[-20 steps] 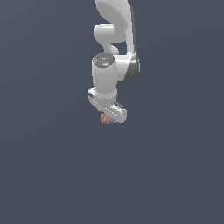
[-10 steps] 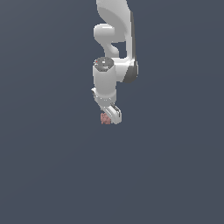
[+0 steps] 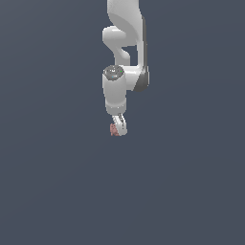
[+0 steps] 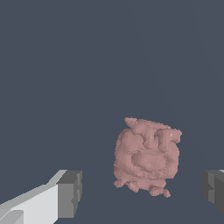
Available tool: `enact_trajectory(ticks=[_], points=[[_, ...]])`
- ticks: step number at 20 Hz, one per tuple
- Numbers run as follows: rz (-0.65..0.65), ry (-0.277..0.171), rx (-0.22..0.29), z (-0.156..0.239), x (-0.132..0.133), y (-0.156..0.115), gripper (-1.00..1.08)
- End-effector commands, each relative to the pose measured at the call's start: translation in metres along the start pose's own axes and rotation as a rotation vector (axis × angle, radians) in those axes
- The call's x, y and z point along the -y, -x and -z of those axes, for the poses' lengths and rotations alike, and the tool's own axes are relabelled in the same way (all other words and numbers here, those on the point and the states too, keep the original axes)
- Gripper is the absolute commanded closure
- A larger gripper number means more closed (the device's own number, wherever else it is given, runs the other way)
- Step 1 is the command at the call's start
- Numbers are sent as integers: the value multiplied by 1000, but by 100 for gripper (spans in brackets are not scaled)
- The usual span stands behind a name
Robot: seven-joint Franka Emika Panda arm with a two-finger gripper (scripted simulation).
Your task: Pick up the object and move it to a goal position.
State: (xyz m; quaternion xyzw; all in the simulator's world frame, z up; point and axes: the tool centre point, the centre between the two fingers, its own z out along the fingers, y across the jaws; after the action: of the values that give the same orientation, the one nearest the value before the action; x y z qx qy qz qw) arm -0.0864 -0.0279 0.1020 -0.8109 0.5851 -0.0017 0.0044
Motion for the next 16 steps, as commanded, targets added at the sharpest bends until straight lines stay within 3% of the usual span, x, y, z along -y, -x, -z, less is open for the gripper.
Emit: enact_trajectory(ticks=[1, 9, 16], points=[[-59, 2, -1, -4, -5, 1, -92], [-175, 8, -3, -12, -17, 3, -92], [-197, 9, -3, -13, -19, 3, -92]])
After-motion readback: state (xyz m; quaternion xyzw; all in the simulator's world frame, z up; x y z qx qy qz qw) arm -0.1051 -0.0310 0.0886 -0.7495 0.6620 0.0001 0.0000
